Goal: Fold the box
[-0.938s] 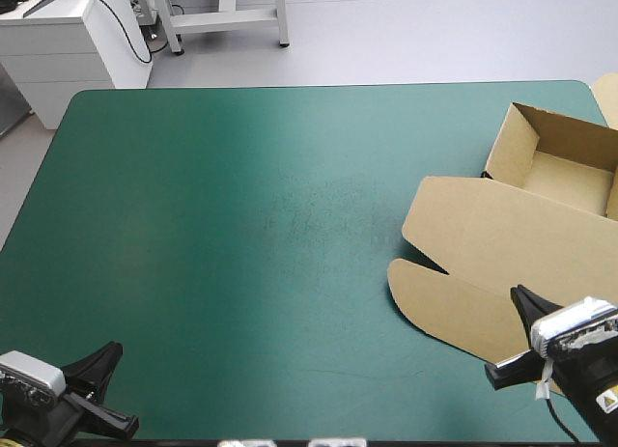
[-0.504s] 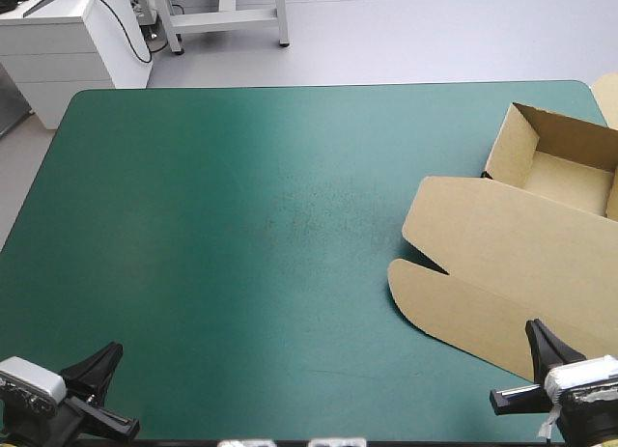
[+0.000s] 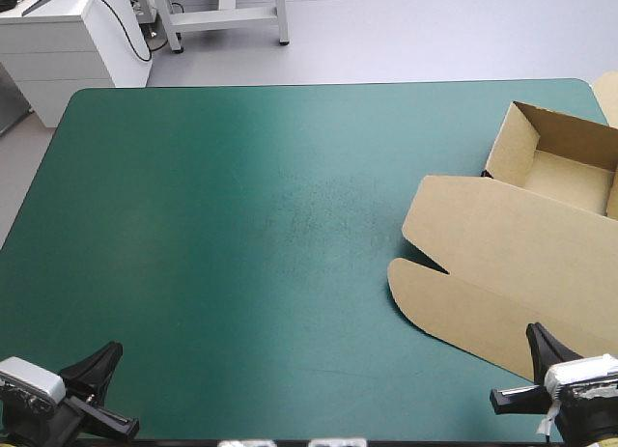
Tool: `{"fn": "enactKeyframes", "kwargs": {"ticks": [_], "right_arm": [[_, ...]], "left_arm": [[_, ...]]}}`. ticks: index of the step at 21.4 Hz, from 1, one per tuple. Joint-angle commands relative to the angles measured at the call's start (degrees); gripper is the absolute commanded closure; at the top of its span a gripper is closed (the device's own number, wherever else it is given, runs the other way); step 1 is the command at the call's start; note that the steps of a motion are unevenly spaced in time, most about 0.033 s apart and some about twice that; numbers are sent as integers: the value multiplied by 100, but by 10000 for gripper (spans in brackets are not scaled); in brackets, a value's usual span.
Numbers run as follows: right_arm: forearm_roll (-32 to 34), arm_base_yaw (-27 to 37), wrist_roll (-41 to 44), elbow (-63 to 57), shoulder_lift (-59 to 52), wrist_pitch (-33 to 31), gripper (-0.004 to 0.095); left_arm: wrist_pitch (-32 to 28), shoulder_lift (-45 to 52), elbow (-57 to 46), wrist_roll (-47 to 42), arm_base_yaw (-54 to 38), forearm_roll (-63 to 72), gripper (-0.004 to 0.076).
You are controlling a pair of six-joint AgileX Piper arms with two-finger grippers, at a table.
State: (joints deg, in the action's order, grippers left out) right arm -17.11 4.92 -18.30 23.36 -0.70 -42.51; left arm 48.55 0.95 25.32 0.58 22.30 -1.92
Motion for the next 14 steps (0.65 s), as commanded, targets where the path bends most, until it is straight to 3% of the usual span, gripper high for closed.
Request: {"fn": "enactKeyframes", "kwargs": {"ticks": [1,14], "right_arm": [[-22,-13,17,138,-148,407,929],[-22,-13,17,138,-148,407,929]], "left_arm": [[-431,-54,120,-12,-3,4,731],[-431,-54,120,55,-3,4,731]]}}
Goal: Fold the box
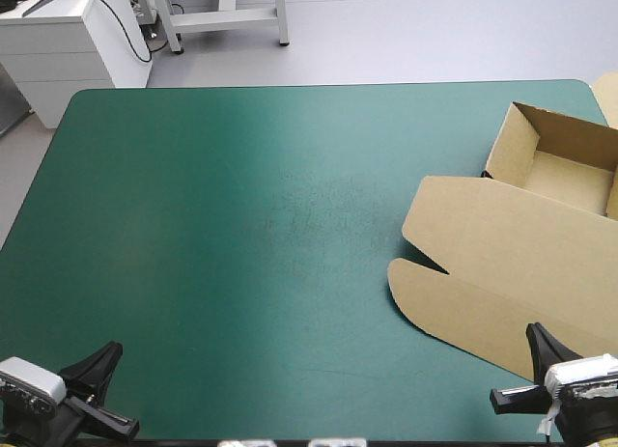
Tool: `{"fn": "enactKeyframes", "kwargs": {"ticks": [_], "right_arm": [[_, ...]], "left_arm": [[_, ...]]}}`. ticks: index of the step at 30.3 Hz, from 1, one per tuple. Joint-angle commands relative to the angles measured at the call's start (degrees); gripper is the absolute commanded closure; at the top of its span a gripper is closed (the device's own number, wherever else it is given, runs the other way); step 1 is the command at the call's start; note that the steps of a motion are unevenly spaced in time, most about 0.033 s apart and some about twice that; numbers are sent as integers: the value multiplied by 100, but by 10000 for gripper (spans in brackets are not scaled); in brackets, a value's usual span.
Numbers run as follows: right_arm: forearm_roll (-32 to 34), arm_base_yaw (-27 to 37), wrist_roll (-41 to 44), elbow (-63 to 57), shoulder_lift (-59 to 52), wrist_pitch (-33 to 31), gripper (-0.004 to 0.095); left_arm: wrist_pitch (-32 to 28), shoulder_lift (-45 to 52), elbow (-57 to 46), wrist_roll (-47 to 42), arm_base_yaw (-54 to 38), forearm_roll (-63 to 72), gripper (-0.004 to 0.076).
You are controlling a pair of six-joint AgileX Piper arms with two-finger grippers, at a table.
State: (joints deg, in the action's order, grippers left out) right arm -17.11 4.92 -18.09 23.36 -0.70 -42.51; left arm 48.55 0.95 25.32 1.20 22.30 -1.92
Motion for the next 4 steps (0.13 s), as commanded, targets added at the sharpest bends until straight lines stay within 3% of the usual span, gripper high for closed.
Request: {"fn": "enactKeyframes", "kwargs": {"ticks": [1,4], "right_arm": [[-22,-13,-5,138,-148,407,929],[-22,-13,-5,138,-148,407,929]], "left_arm": [[-431,-54,120,-7,-3,4,731],[-431,-54,120,-7,-3,4,731]]}}
